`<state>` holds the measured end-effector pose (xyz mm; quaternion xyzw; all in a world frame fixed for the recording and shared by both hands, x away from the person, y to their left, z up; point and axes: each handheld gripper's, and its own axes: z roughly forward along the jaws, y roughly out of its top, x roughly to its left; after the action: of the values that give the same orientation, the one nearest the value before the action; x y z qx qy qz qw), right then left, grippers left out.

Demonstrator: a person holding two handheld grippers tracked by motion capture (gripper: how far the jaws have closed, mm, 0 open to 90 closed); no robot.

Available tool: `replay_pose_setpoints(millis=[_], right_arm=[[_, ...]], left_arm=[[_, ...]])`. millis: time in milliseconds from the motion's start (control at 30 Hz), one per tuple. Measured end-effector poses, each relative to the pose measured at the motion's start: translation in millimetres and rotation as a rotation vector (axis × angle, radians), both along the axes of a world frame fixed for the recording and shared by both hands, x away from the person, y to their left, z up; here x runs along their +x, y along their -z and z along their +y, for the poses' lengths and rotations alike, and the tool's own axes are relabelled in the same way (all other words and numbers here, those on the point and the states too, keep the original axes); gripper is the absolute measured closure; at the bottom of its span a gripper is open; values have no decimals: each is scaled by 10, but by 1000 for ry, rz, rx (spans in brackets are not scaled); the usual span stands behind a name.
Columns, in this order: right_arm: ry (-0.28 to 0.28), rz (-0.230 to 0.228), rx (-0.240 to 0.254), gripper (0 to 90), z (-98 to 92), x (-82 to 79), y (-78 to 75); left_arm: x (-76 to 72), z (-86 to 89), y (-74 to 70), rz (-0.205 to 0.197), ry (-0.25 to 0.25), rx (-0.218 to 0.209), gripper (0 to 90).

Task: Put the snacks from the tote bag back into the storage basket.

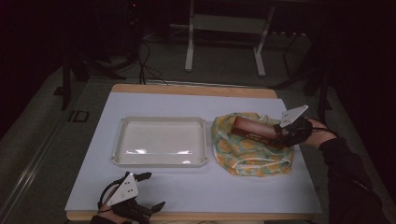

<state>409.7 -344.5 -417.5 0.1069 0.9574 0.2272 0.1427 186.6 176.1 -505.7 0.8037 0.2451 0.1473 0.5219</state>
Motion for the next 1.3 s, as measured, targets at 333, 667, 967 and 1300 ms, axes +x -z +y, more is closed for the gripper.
replay_pose_setpoints(millis=[333,667,967,1300], right_arm=[[-2,-22,7,427,3,-11,-161],[-26,-60,3,427,71,-25,-412],[-42,-72,7,427,186,-8,-562],[-72,-83,-17,427,363,23,-667]], left_arm=[[-1,-1,1,0,6,1,0],[0,-2,4,2,7,-2,0],[3,-3,10,5,9,-4,0],[4,-1,9,5,13,-4,0]])
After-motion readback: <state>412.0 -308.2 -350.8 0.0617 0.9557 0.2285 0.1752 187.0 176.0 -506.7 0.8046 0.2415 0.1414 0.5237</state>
